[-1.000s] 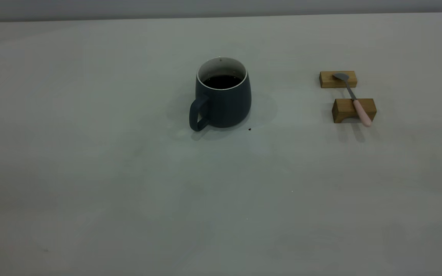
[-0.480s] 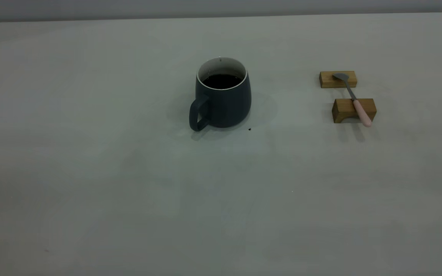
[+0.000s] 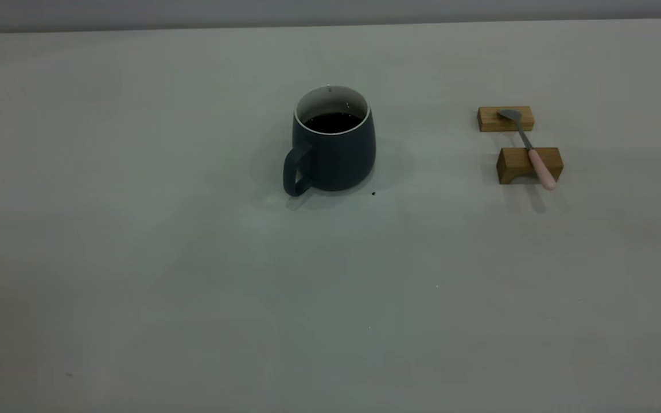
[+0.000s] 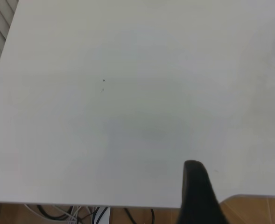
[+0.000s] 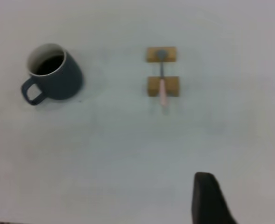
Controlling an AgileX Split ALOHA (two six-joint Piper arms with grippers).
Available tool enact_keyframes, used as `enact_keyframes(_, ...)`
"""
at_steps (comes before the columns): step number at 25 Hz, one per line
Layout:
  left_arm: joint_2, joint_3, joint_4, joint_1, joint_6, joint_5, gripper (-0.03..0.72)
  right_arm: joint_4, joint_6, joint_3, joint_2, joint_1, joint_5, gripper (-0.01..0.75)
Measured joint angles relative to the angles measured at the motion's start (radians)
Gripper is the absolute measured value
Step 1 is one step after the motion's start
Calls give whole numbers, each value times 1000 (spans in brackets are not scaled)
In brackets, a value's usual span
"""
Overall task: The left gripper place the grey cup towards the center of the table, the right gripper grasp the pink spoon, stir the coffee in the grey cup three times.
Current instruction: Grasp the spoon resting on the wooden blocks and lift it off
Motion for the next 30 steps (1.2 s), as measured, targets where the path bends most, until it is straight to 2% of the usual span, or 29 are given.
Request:
enact_keyframes(4, 0, 0, 0, 0, 0, 0, 530, 34, -68, 0, 242, 0, -152, 517)
enact_keyframes(8, 0, 0, 0, 0, 0, 0, 530, 142, -193, -1, 479, 0, -320, 529)
enact_keyframes(10, 0, 0, 0, 0, -5, 0, 530, 228, -275, -14, 594, 0, -364, 529)
enact_keyframes(15, 0, 0, 0, 0, 0, 0, 530, 379, -472, -93, 905, 0, -404, 530)
enact_keyframes(19, 0, 0, 0, 0, 0, 0, 530, 444, -535, -180, 1131, 14, -437, 530)
enact_keyframes(26, 0, 0, 0, 0, 0, 0, 530, 448, -503, -353, 1487, 145, -482, 530)
enact_keyframes(30, 0, 0, 0, 0, 0, 0, 530, 374, -393, -467, 1633, 156, -484, 530)
